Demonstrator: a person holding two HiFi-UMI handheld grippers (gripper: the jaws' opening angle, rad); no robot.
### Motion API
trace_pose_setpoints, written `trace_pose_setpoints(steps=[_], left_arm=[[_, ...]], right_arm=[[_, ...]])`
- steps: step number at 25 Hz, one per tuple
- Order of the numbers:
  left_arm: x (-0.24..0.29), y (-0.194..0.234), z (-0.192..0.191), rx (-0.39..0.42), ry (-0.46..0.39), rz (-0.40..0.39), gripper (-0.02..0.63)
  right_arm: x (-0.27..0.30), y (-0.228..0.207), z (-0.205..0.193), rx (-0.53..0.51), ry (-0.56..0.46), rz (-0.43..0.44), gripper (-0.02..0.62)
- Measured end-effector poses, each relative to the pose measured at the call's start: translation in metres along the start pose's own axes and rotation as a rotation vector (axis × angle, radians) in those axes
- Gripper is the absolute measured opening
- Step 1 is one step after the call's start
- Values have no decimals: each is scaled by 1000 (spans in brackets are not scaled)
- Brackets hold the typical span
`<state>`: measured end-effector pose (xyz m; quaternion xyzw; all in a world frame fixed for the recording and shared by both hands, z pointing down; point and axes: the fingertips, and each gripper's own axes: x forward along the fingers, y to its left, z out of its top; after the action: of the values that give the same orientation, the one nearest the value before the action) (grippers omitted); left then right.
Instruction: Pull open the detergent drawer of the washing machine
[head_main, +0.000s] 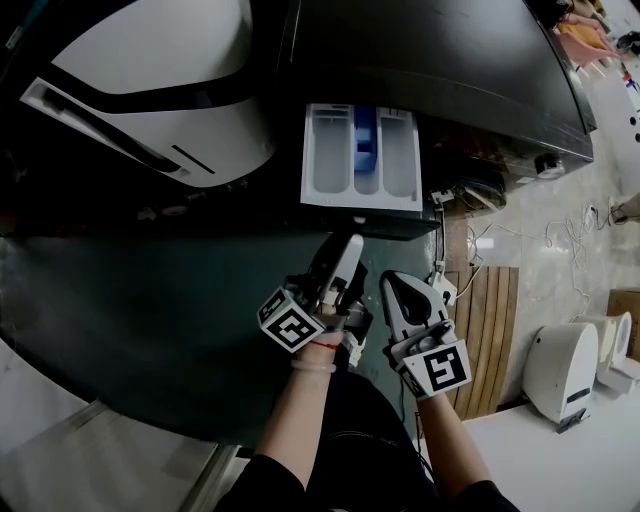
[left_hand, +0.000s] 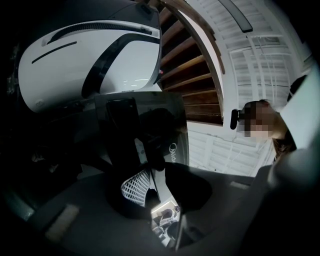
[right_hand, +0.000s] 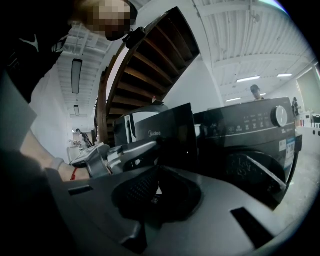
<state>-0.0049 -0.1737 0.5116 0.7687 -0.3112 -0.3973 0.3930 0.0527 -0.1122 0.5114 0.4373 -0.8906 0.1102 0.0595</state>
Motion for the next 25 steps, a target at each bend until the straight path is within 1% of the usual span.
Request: trace_pose_setpoints(steps=[2,6,8,12,16,18,20,21,25], left_arm=[[0,0,0,-1,2,1,101],[0,1,-1,-4,1,6,103],[-1,3,-1,3,7,12,103],[-2,6,-4,35,35,30,103],[-13,10,-6,59,74,67,101],[-19,8,-7,75,97,69,66],[-22,4,-9,113,134,66,20],[-23,1,-9,140,156,67,11],[-24,-15,-6,282,237,86,9]], right_arm=[[-1,2,4,15,-12,0,12],[-5,3,5,13,-26,0,12],[-6,2,3,16,-17,-6,12],[-7,0,2,13,1,-12,12],[-6,2,10,8,-29,-8,12],[-5,3,14,7,-29,-4,12],[-4,5,17,5,-18,1,12],[-4,5,20,1,-19,4,12],[-7,5,35,-19,-29,5,12]])
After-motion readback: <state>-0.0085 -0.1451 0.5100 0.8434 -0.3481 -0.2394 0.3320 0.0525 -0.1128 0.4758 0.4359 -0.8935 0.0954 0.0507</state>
